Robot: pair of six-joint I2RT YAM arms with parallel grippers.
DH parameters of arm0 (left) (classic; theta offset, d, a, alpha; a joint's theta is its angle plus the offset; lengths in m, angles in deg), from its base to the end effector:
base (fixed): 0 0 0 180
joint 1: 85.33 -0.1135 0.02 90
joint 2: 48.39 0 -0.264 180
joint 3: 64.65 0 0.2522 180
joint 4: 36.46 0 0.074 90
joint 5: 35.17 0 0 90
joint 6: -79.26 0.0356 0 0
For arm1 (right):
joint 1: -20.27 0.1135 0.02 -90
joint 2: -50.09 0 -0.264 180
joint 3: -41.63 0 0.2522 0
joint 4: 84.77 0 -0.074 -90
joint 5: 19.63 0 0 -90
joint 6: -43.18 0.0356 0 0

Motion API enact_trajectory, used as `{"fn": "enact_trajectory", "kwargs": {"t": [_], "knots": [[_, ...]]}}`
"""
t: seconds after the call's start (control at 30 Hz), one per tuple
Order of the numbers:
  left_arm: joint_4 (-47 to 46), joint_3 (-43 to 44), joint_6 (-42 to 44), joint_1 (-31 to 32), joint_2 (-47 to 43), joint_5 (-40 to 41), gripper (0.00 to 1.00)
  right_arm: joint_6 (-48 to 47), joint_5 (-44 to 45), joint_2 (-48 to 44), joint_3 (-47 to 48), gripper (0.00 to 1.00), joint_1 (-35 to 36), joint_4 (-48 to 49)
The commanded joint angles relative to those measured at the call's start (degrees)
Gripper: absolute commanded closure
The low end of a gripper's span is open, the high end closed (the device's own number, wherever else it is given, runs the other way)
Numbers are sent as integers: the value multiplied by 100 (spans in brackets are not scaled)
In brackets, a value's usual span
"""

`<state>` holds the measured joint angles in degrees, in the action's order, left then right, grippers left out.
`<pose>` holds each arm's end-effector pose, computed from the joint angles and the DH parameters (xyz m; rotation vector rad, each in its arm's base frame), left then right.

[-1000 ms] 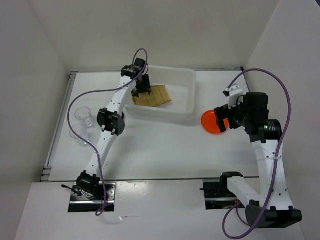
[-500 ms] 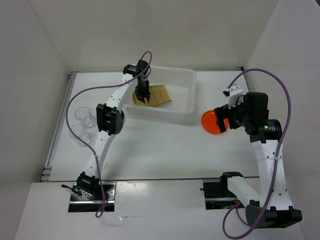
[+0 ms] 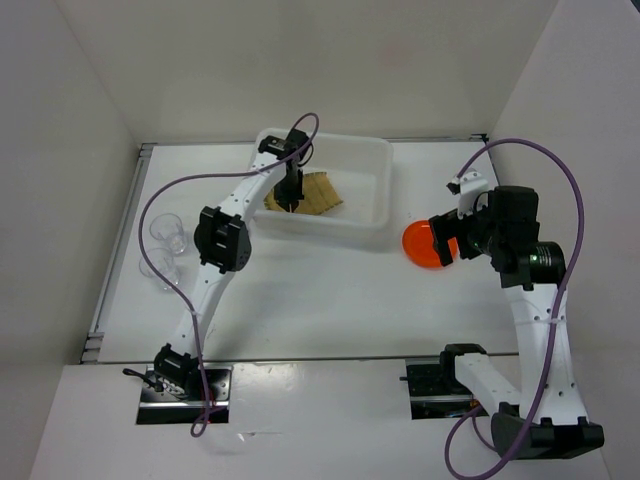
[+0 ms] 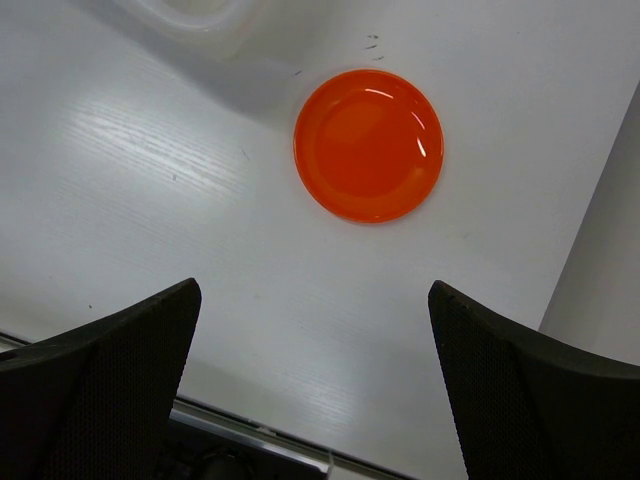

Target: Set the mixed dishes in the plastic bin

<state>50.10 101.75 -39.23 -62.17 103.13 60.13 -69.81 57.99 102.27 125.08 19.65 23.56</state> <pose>0.4888 -0.2055 0.2003 -0.1518 2.8088 -0.0804 0.1566 0.0059 0.3825 -0.5479 2.1889 0.0262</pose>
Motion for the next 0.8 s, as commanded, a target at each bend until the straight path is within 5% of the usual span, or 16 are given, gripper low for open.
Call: {"fn": "enact_trajectory", "kwargs": {"t": [0.0,0.27,0.4,0.43,0.47,0.5,0.6,0.77], "knots": [[139,126,1,5,-62,471,83,66,52,-94,-70,1,10,157],[139,-173,-121,65,-474,1148,84,311,410,-147,-70,1,10,350],[139,553,-122,136,-1219,1351,84,514,755,-16,-193,1,-52,614],[25,661,-122,206,-1370,1351,79,514,755,37,-193,1,-52,614],[-63,740,-52,207,-1519,1220,56,514,807,133,-193,1,-52,614],[-185,811,10,207,-1808,1115,47,436,912,134,-245,1,-52,675],[-187,978,72,338,-2291,895,36,172,1596,371,-491,1,-148,869],[129,988,1,1039,-3231,1429,17,-259,1537,898,-939,1,-201,737]]}}
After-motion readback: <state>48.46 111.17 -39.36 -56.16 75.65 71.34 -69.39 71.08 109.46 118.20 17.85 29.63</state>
